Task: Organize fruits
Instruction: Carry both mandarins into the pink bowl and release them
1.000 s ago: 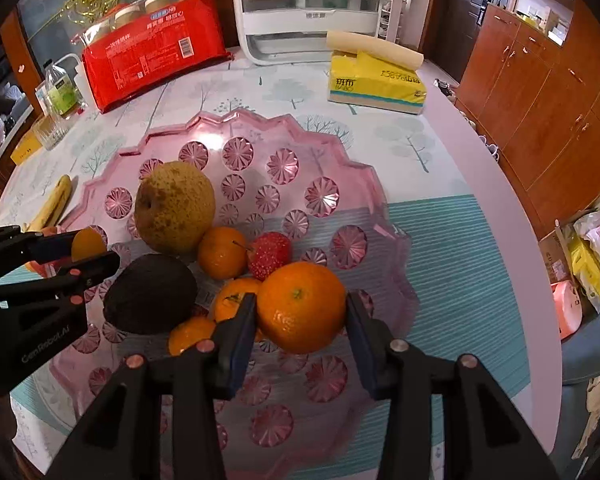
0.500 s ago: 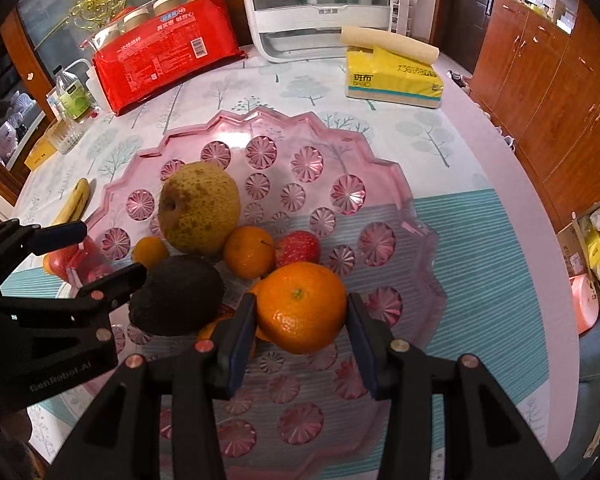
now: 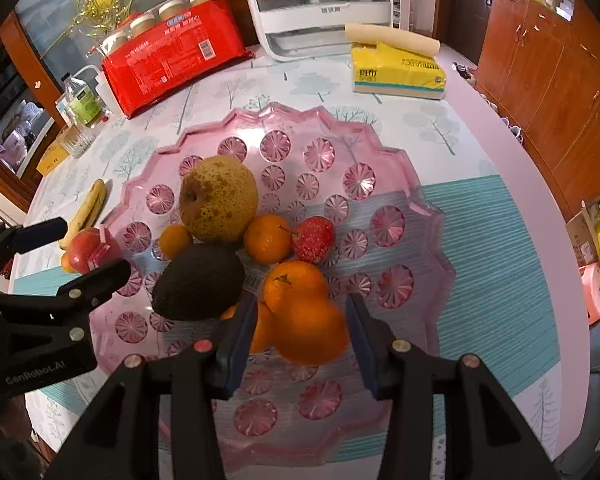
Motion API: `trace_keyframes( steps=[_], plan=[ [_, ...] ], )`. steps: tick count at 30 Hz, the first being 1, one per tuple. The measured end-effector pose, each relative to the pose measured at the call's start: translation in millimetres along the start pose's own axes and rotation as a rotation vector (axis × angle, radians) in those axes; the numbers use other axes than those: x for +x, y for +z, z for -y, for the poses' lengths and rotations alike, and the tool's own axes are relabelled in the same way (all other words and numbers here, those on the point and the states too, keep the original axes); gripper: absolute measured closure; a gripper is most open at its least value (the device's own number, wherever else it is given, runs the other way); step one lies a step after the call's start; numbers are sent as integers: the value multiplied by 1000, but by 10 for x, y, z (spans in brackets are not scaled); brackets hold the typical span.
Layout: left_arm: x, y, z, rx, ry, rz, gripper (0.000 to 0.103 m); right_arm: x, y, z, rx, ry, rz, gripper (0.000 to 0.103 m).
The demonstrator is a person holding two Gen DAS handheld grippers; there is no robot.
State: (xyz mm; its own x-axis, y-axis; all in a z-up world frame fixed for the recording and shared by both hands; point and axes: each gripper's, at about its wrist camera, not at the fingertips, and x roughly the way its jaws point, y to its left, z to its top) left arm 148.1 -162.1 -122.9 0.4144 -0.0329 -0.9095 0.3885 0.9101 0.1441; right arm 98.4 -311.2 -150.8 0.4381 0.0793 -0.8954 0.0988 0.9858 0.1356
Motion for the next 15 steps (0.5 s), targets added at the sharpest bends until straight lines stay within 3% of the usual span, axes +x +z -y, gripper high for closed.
trace_keyframes(
  steps=[15],
  plan=[
    [-415,-382,-447,-77,1,14,16,-393,-123,-279,-20,2,54,56]
  ],
)
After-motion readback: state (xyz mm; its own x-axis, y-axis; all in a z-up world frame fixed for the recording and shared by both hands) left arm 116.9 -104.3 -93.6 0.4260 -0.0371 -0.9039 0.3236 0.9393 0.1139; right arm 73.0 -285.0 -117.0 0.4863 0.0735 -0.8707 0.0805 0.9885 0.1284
